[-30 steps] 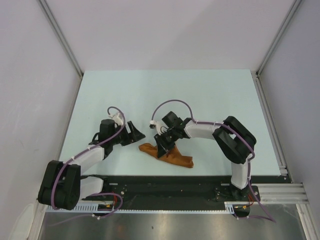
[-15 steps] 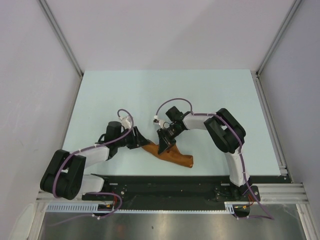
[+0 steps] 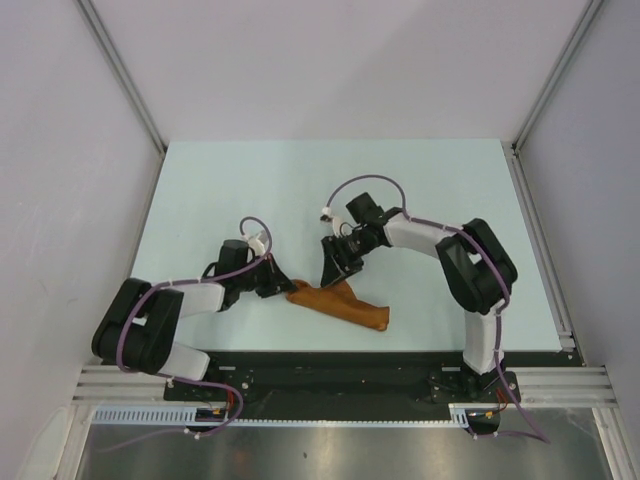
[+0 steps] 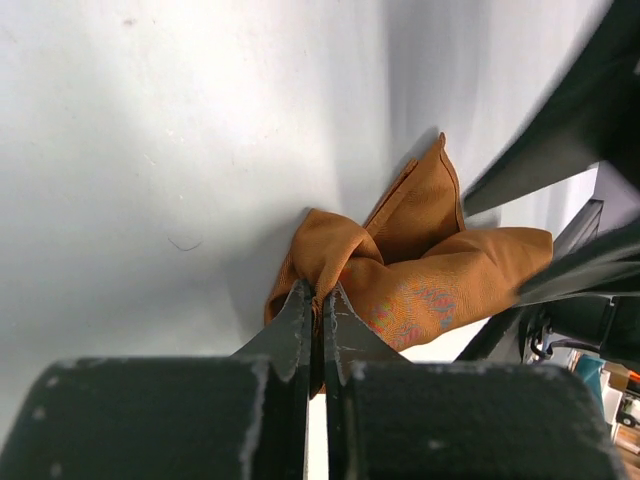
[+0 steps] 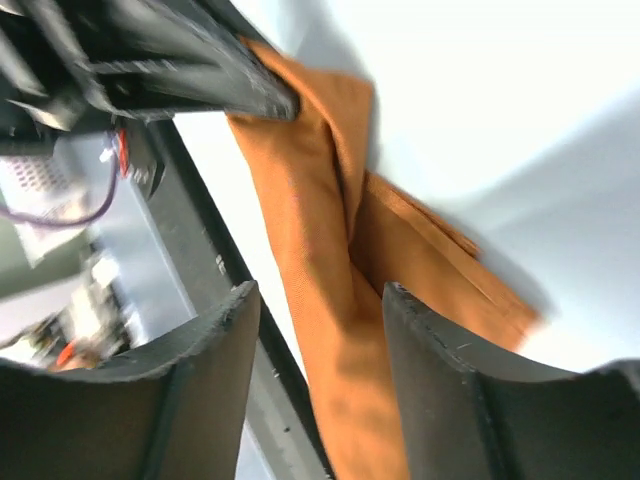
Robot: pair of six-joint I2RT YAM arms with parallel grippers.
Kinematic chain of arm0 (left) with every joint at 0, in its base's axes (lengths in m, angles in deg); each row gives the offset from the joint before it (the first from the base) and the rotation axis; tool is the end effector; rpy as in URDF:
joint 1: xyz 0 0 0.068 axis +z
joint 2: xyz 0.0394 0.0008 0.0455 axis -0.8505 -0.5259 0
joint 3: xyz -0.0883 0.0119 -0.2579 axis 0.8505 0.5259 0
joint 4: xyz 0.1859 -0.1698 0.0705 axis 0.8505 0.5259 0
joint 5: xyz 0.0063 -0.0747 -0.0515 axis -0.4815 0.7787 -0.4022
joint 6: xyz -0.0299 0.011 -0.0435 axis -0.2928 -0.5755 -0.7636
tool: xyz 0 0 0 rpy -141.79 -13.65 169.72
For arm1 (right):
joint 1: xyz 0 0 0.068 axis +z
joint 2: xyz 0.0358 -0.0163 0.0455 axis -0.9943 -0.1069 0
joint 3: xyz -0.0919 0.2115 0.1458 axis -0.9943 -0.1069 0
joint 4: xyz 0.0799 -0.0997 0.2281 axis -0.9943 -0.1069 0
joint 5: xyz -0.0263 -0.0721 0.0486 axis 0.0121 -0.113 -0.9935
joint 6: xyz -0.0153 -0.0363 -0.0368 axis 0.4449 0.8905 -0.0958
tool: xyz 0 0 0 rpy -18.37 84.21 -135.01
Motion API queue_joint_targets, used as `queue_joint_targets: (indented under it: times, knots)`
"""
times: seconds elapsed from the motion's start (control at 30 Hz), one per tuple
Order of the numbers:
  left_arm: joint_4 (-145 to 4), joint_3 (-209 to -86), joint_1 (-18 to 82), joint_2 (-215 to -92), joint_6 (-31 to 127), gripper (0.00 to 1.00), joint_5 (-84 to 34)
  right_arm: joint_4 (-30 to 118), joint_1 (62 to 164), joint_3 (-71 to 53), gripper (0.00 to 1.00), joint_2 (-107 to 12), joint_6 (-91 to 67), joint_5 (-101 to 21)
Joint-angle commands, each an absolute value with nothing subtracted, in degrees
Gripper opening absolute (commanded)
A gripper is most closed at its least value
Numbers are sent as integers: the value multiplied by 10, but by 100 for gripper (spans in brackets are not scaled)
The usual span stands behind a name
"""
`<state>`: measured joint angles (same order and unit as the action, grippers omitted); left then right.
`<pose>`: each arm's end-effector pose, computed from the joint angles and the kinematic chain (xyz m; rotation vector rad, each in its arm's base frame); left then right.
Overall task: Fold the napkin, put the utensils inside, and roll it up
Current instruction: Roll the napkin with the utensil
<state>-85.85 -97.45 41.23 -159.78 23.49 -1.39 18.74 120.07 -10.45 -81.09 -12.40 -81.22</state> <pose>0.2195 -0.0871 0.1225 -0.1086 2.4395 -1.0993 0.3023 0.2545 0.1506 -0.9476 2.6021 1.3731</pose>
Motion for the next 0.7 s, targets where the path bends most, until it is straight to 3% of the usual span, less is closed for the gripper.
queue_joint_targets:
  times: [0.0,0.4,0.67]
  knots:
    - [-833,-998,410,-1605,252,0,-28,204,1208,-97,59,-693,-111,-689]
    - [-818,-1013,410,-1616,259,0,-26,287,1392,-202,73,-612,17,-366]
    - [-810,-1021,410,-1616,260,0,-26,321,1437,-238,74,-621,52,-325]
